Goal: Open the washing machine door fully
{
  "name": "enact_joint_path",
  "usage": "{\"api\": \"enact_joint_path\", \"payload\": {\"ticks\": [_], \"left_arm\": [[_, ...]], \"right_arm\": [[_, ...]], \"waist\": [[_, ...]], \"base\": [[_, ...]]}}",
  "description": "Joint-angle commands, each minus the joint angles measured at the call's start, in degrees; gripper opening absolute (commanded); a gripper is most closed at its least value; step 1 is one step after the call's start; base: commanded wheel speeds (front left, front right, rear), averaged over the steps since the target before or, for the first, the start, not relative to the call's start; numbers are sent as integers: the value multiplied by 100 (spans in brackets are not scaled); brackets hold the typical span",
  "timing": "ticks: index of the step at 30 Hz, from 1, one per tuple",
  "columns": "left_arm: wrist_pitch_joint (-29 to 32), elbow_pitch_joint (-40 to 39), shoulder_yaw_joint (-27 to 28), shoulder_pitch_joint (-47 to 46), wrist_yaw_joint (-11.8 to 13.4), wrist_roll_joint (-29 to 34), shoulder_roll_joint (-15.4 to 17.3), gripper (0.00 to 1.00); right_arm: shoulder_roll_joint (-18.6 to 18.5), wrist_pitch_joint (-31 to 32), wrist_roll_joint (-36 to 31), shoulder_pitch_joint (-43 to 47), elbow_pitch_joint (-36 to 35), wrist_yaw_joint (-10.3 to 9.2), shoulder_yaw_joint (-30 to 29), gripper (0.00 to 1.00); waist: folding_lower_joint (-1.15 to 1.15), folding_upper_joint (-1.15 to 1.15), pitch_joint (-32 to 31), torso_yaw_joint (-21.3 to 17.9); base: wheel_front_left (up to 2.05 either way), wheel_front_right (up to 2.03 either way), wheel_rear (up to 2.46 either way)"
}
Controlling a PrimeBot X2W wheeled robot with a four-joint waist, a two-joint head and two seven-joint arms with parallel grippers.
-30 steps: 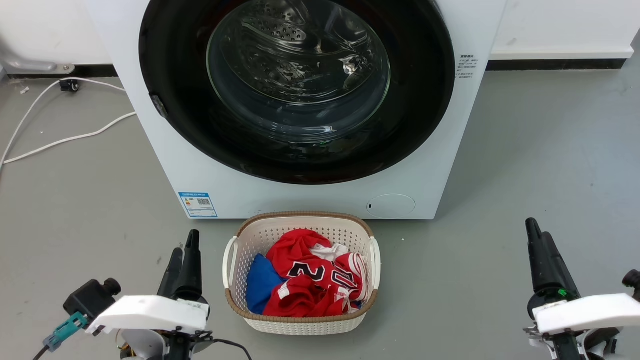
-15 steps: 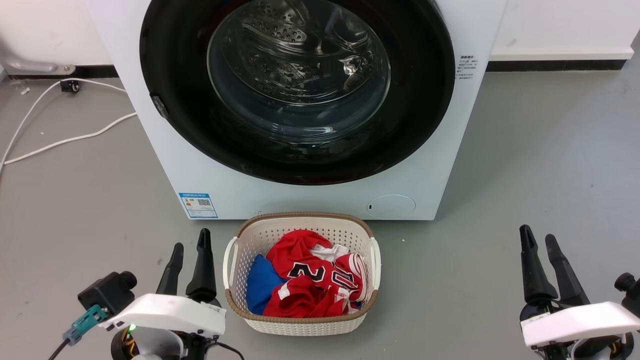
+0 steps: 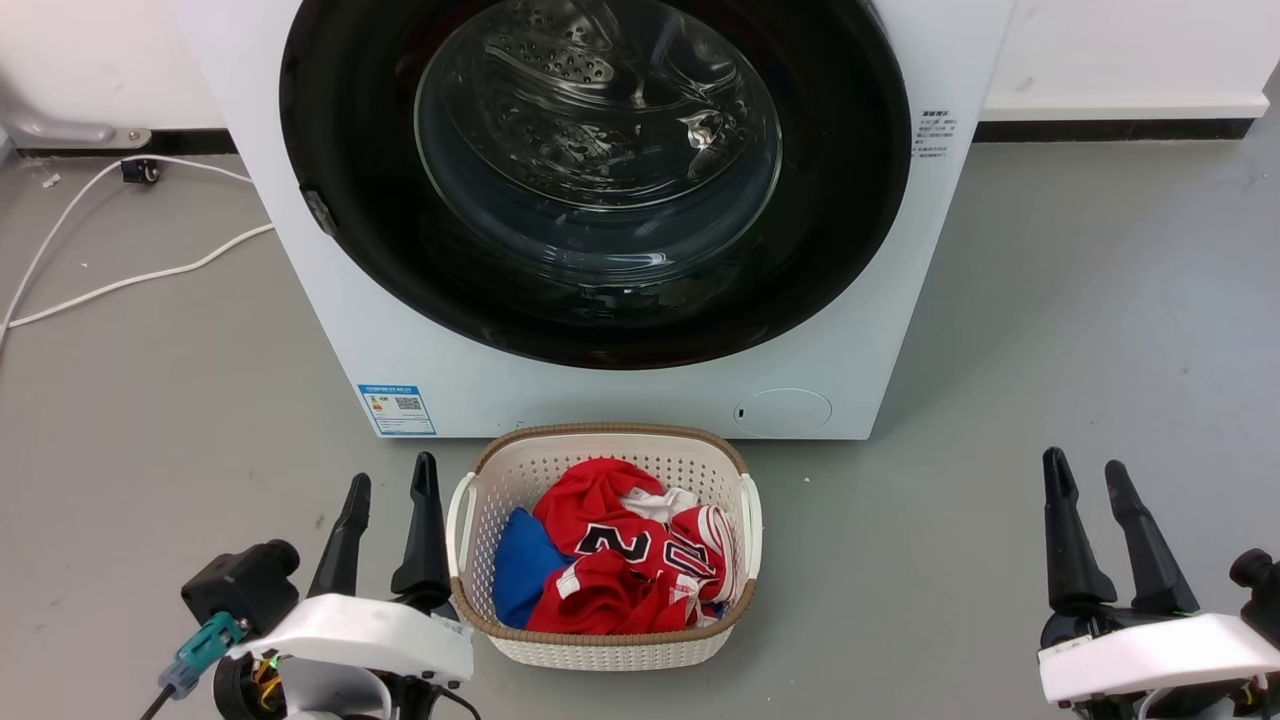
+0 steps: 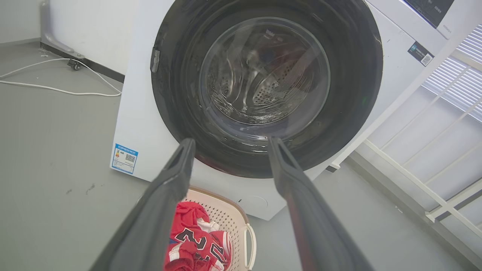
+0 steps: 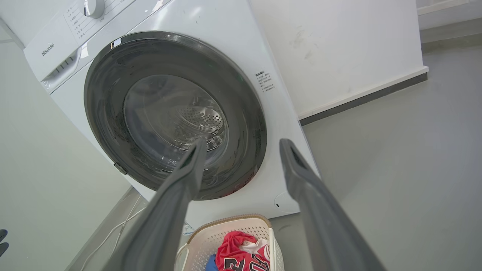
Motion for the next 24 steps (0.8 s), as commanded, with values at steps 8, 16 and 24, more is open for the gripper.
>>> {"api": "enact_joint_path", "payload": {"ticks": [8,16,24], "left_arm": [[-165,-128,-45,53,-26,552,7,100],[-289,-158,-32,111,-92,1027,-71,100],[-396,-108,-4,178,-144,1423,-121,100]], "right_arm": [[-2,-171,-484,73,-227,13,-31,100],[-1,-303,-747,152,-341,13,-43,100],[0,-412,-1059,220,-393,13,-18,100]], "waist": [[0,0,10,12],[0,0,7,20],[0,0,13,27]], "base": [[0,0,0],[0,0,0],[0,0,0]]}}
